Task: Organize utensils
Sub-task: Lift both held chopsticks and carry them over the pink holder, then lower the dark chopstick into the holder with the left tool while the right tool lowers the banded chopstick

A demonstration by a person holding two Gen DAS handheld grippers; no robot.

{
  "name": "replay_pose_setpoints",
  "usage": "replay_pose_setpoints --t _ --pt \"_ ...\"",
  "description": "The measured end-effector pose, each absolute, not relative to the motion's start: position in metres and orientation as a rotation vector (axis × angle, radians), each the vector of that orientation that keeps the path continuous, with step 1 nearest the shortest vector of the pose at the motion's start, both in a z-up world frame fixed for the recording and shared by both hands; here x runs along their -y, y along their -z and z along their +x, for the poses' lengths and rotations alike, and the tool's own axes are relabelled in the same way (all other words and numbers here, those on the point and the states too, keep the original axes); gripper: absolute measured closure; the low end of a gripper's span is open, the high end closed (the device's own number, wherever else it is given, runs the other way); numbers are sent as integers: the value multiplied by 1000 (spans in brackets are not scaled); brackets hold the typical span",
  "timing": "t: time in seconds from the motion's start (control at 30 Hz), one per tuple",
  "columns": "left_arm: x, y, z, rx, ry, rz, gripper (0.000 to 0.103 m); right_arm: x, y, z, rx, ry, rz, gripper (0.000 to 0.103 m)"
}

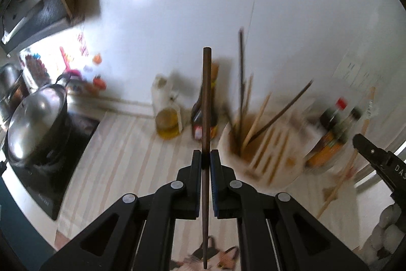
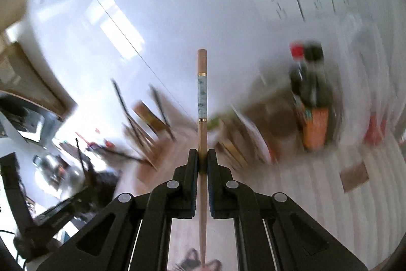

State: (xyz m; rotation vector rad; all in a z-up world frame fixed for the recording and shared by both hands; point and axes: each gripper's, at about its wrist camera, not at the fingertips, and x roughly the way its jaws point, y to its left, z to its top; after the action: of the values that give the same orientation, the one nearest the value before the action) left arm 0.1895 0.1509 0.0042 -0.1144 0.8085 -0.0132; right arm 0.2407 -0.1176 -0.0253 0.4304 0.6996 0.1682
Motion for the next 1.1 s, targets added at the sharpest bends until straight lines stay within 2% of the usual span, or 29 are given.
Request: replay_pose_setpoints --t 0.2,0.4,0.7,1.1 --pt "-139 -46 213 -731 92 -152 99 93 -36 253 -584 -204 406 96" --pt "-128 -61 243 -666 102 -147 99 70 -54 281 -537 -215 381 96" --pt "-123 -52 287 -629 80 -152 99 55 -47 321 -520 -226 358 96" --pt "-125 -13 304 -656 50 -175 99 45 -8 350 -520 -257 392 96"
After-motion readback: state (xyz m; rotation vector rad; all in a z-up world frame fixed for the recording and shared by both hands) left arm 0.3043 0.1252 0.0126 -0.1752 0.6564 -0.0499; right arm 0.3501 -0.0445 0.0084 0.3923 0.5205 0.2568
